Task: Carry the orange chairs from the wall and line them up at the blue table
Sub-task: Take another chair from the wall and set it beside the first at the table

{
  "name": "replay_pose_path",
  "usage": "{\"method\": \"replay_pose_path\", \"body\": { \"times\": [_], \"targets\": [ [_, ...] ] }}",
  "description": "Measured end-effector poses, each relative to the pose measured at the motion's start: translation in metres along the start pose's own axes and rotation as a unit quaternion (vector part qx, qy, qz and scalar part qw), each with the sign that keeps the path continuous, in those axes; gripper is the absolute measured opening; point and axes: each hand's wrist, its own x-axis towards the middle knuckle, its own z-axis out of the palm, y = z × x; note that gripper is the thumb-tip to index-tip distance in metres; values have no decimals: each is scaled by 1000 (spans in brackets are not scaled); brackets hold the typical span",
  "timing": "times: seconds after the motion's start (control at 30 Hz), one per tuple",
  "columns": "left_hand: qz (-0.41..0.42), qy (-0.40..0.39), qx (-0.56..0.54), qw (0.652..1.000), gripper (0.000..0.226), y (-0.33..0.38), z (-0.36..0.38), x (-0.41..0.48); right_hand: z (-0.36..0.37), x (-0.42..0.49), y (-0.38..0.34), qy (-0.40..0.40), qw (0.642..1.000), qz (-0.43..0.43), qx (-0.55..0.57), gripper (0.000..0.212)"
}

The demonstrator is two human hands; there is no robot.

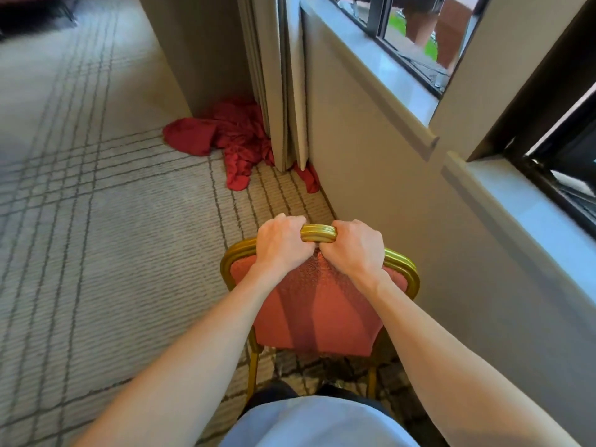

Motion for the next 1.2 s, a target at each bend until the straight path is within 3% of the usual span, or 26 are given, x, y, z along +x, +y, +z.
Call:
{"method": "replay_pose_path", "body": {
  "times": [0.37, 0.73, 1.2],
  "targets": [
    [-32, -9, -23, 999, 31, -33, -24, -5, -2, 15, -28, -4, 998, -63, -3, 34],
    [-66, 62, -49, 995, 30, -101, -72, -4, 3, 59, -106, 23, 988, -154, -23, 36],
    [-120, 163, 18, 979, 35, -206, -123, 16, 39, 129, -219, 45, 963, -265, 19, 32]
  ]
}}
